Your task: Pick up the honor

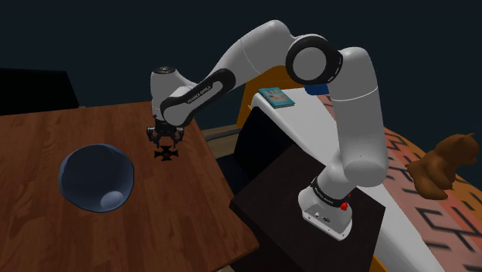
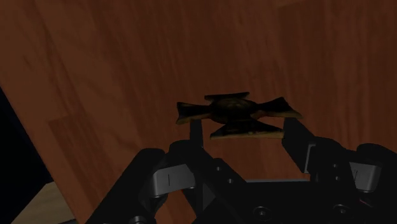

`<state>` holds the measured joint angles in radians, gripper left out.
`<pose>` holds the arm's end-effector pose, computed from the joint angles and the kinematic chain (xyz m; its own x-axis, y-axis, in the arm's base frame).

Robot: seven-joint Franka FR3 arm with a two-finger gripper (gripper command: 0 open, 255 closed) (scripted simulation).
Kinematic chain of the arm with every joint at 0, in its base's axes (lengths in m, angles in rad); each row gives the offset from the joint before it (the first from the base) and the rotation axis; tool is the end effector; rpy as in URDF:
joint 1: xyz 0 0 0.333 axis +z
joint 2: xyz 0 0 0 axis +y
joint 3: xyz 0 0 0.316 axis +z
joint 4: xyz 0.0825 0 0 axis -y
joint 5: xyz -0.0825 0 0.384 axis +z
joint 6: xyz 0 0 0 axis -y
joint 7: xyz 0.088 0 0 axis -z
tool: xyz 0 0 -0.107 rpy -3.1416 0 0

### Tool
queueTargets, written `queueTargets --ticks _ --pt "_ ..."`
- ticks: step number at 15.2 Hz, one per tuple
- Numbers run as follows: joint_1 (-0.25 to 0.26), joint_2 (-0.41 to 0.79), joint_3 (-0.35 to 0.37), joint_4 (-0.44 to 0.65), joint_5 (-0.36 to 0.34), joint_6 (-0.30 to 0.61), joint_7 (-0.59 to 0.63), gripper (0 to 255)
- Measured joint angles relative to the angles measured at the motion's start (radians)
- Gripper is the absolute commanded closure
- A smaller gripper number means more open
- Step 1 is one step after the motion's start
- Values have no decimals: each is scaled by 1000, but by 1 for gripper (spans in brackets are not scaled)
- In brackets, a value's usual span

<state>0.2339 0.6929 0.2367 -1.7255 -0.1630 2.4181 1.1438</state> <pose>0.6055 0.2907 0.1939 0.8217 -0.5693 -0.0260 -0.5698 -0.8208 -0.0393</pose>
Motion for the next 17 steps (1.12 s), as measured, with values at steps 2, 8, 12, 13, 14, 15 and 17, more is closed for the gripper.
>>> queueTargets --ticks 2,8,12,13,14,15,17 --pt "0 0 -1 -1 0 1 0 255" --pt "0 1 -1 1 -1 1 1 255" --pt "-2 -17 4 1 4 -18 -2 255" --pt "-3 -22 5 6 6 -28 -3 255" --pt "-6 -33 7 3 9 -35 -5 255" --pt "-8 -44 9 -2 11 -41 -6 255" --pt "-10 -63 14 -1 15 -60 -7 255"
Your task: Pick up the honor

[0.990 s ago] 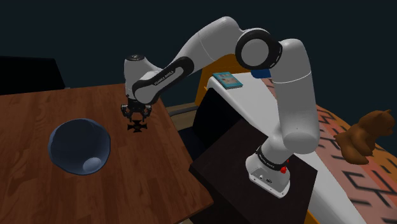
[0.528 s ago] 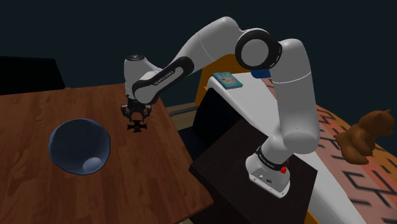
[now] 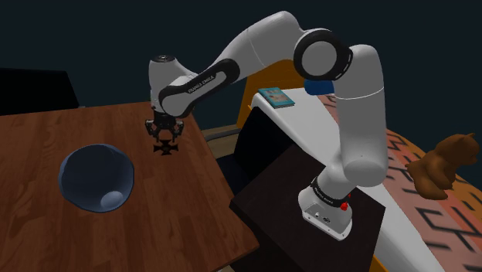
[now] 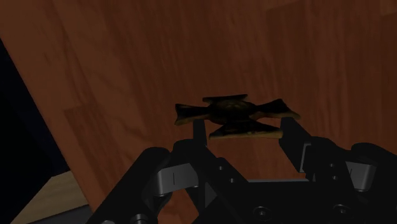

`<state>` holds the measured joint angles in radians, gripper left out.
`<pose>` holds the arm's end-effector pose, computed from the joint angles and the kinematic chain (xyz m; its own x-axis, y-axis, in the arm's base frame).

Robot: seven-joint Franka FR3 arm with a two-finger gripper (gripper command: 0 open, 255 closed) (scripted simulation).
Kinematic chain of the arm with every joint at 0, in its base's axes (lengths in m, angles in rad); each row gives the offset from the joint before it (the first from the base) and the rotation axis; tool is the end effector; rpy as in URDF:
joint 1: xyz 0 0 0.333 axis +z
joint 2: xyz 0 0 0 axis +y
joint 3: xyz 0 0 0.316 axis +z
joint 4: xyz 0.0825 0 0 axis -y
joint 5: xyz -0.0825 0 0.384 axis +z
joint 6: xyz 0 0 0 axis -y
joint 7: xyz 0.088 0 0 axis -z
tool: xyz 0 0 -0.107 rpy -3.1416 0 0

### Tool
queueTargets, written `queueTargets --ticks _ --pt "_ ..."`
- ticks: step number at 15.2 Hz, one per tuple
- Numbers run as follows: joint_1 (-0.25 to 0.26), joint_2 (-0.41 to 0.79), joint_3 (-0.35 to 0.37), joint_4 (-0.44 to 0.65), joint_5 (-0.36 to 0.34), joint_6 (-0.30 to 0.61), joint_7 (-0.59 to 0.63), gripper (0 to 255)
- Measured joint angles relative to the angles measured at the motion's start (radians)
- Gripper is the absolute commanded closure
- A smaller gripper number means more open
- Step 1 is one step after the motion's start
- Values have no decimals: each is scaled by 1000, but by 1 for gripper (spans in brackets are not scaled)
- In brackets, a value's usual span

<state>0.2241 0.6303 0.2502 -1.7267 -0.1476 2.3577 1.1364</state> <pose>0.6064 0.2909 0.2303 0.8217 -0.5693 -0.0257 -0.5699 -0.8207 -0.0397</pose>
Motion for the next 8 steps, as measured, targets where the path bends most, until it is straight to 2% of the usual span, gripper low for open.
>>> queueTargets --ticks 8 --pt "-9 -65 14 6 18 -70 -7 255"
